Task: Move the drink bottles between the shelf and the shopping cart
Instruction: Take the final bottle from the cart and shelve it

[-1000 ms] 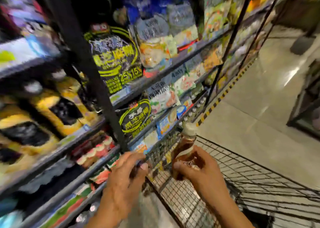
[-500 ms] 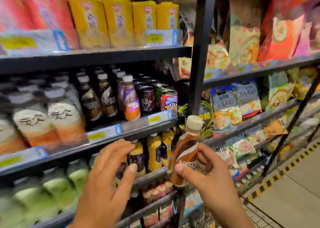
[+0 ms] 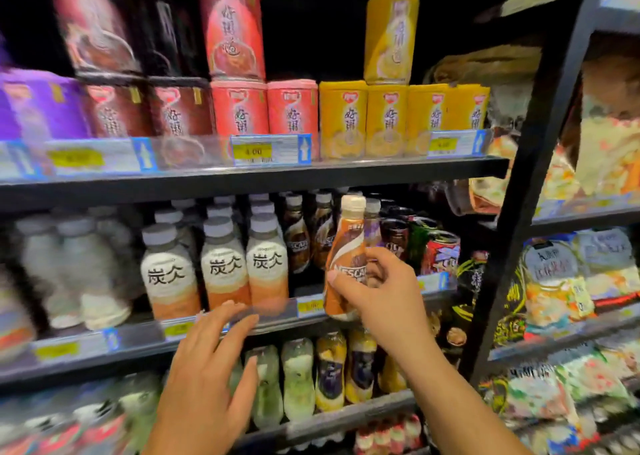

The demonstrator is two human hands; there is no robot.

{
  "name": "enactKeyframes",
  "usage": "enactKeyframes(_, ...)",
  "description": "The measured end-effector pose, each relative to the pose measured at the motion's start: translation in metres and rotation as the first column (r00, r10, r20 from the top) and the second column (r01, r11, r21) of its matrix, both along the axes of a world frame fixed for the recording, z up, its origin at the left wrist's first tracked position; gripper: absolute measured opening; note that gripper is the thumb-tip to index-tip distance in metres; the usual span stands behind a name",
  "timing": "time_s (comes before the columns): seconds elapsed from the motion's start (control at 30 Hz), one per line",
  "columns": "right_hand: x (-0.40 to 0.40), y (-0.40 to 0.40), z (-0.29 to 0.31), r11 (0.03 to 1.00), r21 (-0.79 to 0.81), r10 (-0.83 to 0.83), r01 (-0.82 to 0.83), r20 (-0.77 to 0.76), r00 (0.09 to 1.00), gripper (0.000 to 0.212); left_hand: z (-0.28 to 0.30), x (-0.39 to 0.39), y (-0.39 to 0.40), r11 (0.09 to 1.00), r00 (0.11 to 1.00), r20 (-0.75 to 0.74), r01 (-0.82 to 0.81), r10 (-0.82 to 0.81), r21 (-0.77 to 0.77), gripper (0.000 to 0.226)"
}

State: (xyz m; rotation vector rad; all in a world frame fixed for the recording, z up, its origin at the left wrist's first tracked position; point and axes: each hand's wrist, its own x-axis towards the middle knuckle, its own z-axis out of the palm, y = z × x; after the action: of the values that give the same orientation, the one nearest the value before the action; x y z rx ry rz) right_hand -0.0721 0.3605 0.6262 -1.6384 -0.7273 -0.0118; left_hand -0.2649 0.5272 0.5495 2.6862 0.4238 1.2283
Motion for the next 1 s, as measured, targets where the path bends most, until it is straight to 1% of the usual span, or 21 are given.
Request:
enactKeyframes(0.07, 0.006, 0.017, 0.008, 0.999, -0.028, -0.044, 0.045, 0.039, 0.998, 0.029, -0.004, -0.002, 0.011, 0.999, 0.999, -0.047, -0.020, 0.021, 0.030, 0.053)
enactKeyframes(0.17, 0.012, 0.033, 0.013, 0.994, -0.079, -0.071, 0.072, 0.023, 0.997, 0.031, -0.009, -0.001, 0.018, 0.995, 0.991, -0.125, -0.039, 0.051, 0.096, 0.059)
enactKeyframes(0.23, 0.017, 0.041, 0.013, 0.993, -0.083, -0.086, 0.088, 0.029, 0.996, 0.031, -0.012, 0.001, 0.020, 0.992, 0.987, -0.147, -0.039, 0.056, 0.119, 0.061)
enactKeyframes(0.33, 0.023, 0.055, 0.013, 0.989, -0.115, -0.094, 0.096, 0.028, 0.995, 0.037, -0.015, 0.003, 0.020, 0.990, 0.984, -0.154, -0.066, 0.084, 0.122, 0.064)
enactKeyframes(0.43, 0.028, 0.069, 0.015, 0.971, -0.201, -0.117, 0.127, 0.064, 0.991, 0.044, -0.014, 0.005, 0.019, 0.986, 0.977, -0.164, -0.121, 0.139, 0.113, 0.069)
enactKeyframes(0.53, 0.030, 0.081, 0.018, 0.942, -0.294, -0.139, 0.163, 0.102, 0.985, 0.046, -0.014, 0.007, 0.022, 0.982, 0.970, -0.180, -0.145, 0.166, 0.124, 0.079)
enactKeyframes(0.7, 0.032, 0.098, 0.006, 0.900, -0.407, -0.112, 0.155, 0.127, 0.986, 0.043, -0.015, 0.008, 0.023, 0.976, 0.964, -0.178, -0.177, 0.198, 0.125, 0.070)
enactKeyframes(0.8, 0.033, 0.099, 0.003, 0.880, -0.453, -0.079, 0.141, 0.153, 0.985, 0.044, -0.016, 0.010, 0.022, 0.973, 0.961, -0.180, -0.187, 0.211, 0.138, 0.070)
enactKeyframes(0.9, 0.033, 0.098, 0.003, 0.865, -0.481, -0.057, 0.139, 0.181, 0.982, 0.045, -0.015, 0.011, 0.021, 0.970, 0.957, -0.186, -0.199, 0.224, 0.142, 0.076)
enactKeyframes(1.0, 0.033, 0.096, 0.001, 0.841, -0.512, -0.059, 0.173, 0.231, 0.971, 0.048, -0.016, 0.011, 0.022, 0.971, 0.963, -0.165, -0.189, 0.213, 0.146, 0.075)
